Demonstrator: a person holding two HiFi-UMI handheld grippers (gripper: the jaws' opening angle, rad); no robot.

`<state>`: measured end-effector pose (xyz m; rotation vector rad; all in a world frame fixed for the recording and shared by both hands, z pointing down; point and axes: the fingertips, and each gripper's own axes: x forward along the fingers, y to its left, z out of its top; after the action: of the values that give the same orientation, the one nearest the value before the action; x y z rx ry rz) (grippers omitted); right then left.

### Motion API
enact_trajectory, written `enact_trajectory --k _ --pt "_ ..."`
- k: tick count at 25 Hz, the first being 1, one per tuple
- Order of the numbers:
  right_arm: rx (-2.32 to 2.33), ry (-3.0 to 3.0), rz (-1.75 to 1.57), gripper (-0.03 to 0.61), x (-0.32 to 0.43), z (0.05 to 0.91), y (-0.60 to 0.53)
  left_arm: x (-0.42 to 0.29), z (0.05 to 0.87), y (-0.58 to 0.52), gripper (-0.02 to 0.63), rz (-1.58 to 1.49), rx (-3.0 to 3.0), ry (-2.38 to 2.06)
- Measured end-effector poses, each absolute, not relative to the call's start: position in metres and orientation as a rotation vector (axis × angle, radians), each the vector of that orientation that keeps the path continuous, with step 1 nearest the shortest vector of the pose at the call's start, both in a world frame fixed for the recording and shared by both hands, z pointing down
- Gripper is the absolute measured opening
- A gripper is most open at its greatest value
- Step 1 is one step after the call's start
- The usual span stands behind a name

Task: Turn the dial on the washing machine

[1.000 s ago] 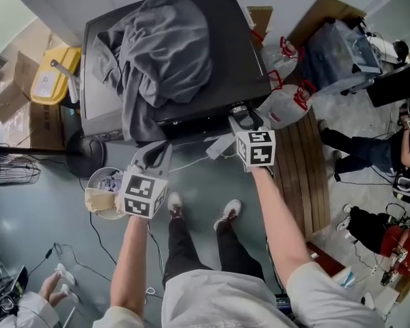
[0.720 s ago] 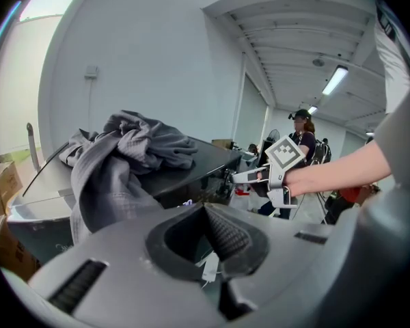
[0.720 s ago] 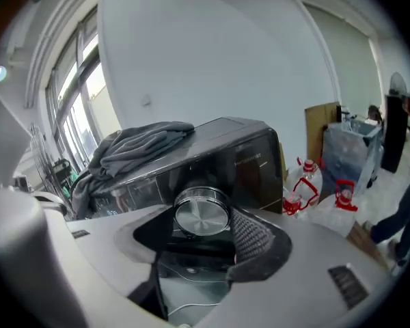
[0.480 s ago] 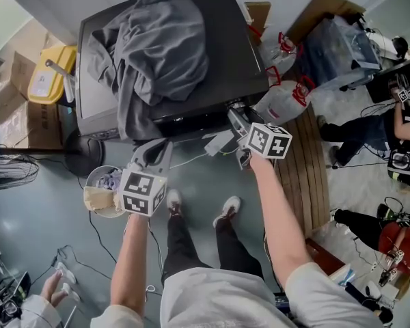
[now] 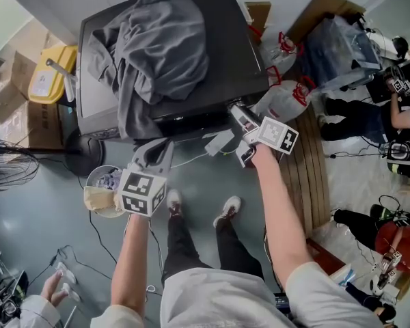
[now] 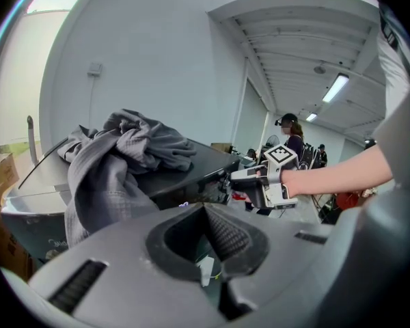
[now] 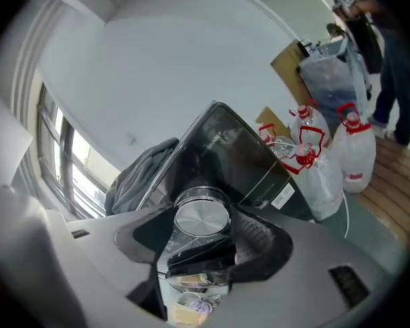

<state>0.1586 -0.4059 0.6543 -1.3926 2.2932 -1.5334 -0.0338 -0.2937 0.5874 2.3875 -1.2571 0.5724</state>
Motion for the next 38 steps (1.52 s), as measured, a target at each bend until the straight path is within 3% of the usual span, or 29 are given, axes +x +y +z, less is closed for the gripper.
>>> enact_trajectory --k 24,34,36,38 --pt "-1.005 1.714 -1.791 0.268 0.169 0.673 -0.408 -0.047 0.59 -0.289 0.017 0.493 2.332 -1.258" --pt "-1.349 1.948 -1.733 0.268 0.2 0.668 -0.364 -0.055 0.574 -0.283 0.017 0.499 2.357 -1.266" --pt "-1.494 2.069 -1.656 0.24 0.214 0.651 -0.353 -0.059 0.566 -0.284 0.017 0.5 2.363 -1.278" --pt "-1.677 2.208 -1.506 0.114 0.23 0.624 -0.345 -0.06 0.551 -0.288 0.017 0.491 2.383 -1.299"
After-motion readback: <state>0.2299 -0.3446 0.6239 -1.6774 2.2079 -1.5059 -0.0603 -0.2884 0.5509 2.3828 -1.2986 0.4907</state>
